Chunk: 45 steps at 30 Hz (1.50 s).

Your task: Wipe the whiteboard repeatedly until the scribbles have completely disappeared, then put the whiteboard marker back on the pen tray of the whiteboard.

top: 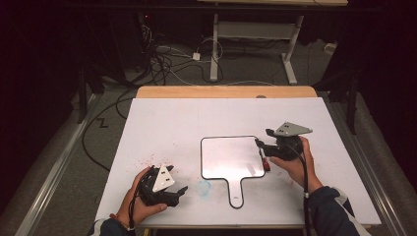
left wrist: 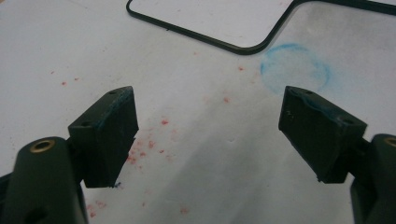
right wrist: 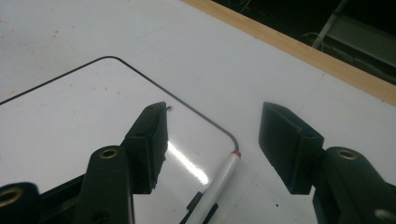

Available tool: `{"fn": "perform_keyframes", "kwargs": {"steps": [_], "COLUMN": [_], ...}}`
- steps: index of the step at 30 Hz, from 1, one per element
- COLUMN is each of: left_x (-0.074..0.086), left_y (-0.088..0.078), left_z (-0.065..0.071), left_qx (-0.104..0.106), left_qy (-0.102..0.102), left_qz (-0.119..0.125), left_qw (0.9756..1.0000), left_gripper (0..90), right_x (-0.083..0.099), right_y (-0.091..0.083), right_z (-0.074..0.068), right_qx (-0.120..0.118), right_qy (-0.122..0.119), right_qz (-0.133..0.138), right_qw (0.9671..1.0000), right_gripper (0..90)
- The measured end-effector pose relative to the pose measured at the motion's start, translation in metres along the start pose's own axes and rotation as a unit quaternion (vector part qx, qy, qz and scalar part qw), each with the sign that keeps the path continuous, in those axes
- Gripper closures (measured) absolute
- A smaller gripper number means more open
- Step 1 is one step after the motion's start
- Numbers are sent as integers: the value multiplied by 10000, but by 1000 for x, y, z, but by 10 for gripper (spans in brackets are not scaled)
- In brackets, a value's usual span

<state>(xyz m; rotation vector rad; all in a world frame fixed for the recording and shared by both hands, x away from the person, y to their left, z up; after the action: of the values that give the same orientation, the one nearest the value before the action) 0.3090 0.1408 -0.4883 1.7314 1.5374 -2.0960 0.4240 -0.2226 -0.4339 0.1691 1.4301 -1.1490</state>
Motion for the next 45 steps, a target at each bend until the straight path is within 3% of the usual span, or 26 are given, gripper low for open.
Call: {"fn": "perform_keyframes", "kwargs": {"steps": [15,21,27,33,45], "left_x": [0,0,1,2,-4], "left_y": [3,2,1,-1,1], "left_z": [-9,-6,-5,-8,-9], "left_qx": [20,10,11,-103,-165], "left_qy": [-46,20,-25,-105,-65], "left_qz": [-12,0,2,12,77], "left_qw": [10000,10000,10000,9999,9998], "left_gripper": [186,186,186,186,186], "right_x": [-8,-9,-4,3,40], "right_y": [-24,-33,-44,-60,-84], "right_z": [0,-8,-15,-18,-20], "right_qx": [106,-32,7,116,407], "right_qy": [-123,-247,-327,-506,-497], "right_qz": [370,436,448,523,656], "right_qw": [9992,9987,9985,9973,9958], "right_gripper": [336,297,276,268,252]}}
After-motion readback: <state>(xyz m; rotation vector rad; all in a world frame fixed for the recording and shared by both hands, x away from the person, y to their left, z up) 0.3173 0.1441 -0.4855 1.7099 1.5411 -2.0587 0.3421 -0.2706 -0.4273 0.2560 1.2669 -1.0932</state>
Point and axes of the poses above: each handheld gripper's, and its own axes: y roughly forward along the jaws, x roughly out of its underside, z roughly to its right, the point moved 3 cm from there along y, roughly forward along the jaws, and after that the axes turned 5 degrees about -y, right-handed, at the moved point
